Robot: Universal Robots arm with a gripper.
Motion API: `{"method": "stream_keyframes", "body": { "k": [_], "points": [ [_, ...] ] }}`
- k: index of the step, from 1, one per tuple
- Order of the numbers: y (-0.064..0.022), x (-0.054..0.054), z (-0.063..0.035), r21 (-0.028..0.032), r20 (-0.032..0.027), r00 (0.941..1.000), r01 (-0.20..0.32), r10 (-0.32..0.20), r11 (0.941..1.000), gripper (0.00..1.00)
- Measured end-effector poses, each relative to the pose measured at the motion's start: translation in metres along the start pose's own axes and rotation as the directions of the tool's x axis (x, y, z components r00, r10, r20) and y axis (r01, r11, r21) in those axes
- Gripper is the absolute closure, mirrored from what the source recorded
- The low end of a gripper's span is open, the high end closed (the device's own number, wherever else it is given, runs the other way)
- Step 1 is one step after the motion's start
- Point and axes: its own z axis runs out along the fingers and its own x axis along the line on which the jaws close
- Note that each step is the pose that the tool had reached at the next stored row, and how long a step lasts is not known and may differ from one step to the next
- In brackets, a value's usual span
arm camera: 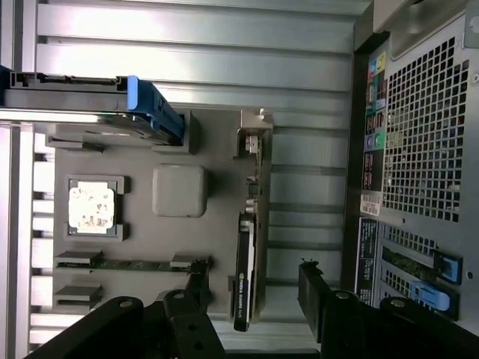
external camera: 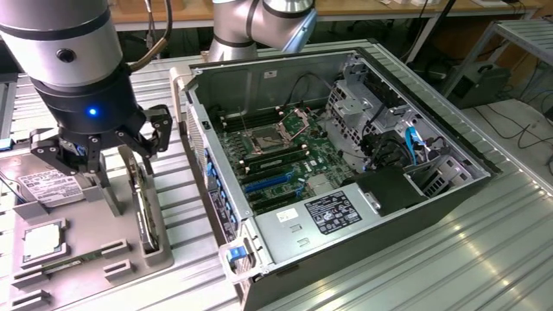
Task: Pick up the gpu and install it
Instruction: 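Pick up the gpu and move the gpu toward the slot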
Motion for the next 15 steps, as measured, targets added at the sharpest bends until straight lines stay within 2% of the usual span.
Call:
{"method": "stream_keyframes", "body": {
  "k": [15],
  "points": [
    [-0.0017,0.0,0.0231,-0.0001,-0.001,0.9997,0.026,-0.026,0.9997,0.4]
  ]
}}
